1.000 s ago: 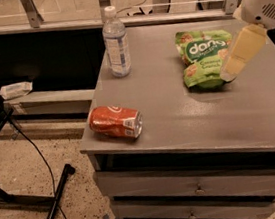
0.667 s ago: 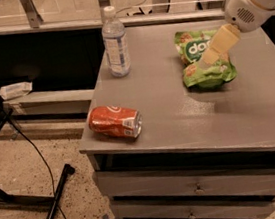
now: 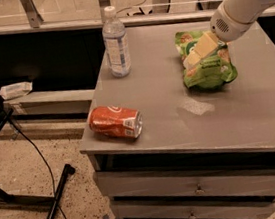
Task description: Move green rice chip bag near blue plastic bottle
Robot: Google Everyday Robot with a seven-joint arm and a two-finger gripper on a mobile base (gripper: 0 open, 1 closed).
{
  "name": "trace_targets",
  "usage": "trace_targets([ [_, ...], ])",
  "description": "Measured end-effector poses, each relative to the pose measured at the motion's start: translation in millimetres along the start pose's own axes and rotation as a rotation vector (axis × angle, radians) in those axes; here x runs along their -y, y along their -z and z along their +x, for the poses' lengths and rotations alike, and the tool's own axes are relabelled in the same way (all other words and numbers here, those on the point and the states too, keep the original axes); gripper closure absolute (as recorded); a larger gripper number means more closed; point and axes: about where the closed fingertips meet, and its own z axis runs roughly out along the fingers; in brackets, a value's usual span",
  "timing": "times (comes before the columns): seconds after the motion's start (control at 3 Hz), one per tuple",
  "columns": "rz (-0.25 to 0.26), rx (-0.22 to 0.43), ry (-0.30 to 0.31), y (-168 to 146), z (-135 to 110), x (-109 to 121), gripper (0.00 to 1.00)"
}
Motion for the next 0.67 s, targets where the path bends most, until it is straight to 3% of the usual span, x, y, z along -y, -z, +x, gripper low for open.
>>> trace_targets([
  [0.33,0.043,-0.047,-0.083,-12,5,7,0.00],
  [0.67,0.057,-0.112,-0.120,-26,8,7,0.25],
])
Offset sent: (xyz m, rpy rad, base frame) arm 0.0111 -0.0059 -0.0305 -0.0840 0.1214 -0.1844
